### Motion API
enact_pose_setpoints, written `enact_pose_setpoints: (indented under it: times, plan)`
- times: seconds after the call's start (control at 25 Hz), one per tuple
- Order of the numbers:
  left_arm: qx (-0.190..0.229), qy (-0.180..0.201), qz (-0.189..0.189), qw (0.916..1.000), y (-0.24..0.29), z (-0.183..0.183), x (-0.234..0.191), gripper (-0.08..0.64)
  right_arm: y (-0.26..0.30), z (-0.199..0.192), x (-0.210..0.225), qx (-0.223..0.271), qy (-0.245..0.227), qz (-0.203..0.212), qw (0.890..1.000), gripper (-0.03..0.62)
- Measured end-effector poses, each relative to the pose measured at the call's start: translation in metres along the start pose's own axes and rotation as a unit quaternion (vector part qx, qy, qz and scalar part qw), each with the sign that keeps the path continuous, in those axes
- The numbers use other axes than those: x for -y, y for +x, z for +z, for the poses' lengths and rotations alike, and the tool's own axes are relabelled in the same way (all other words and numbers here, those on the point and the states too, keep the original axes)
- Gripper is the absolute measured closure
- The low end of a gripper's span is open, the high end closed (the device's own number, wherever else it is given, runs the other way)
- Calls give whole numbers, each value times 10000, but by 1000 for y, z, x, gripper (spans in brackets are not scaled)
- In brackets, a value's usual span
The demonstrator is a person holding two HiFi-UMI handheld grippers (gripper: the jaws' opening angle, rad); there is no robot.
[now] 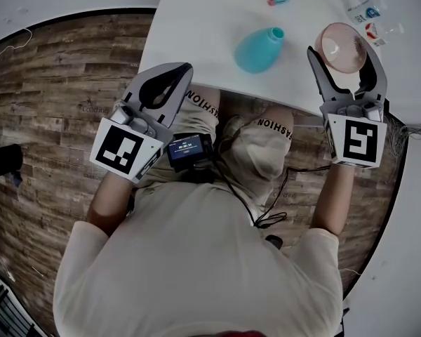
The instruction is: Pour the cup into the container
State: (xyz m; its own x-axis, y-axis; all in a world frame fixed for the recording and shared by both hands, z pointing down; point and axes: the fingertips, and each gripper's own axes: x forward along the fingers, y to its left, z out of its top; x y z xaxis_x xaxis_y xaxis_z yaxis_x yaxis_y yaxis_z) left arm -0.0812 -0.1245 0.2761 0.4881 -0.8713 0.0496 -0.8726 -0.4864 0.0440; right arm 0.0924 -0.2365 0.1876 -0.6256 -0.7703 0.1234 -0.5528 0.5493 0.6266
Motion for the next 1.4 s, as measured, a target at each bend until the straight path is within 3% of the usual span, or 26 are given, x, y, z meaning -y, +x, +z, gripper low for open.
enact_pose_setpoints:
  times: [0.96, 1.4]
  plan:
    - [76, 57, 110, 9999, 2, 5, 2, 551, -18, -23, 18, 195, 700, -60, 9973, 224]
    - [117, 57, 229, 9997, -1, 7, -6, 551, -25, -28, 28, 177, 766, -207, 9967, 224]
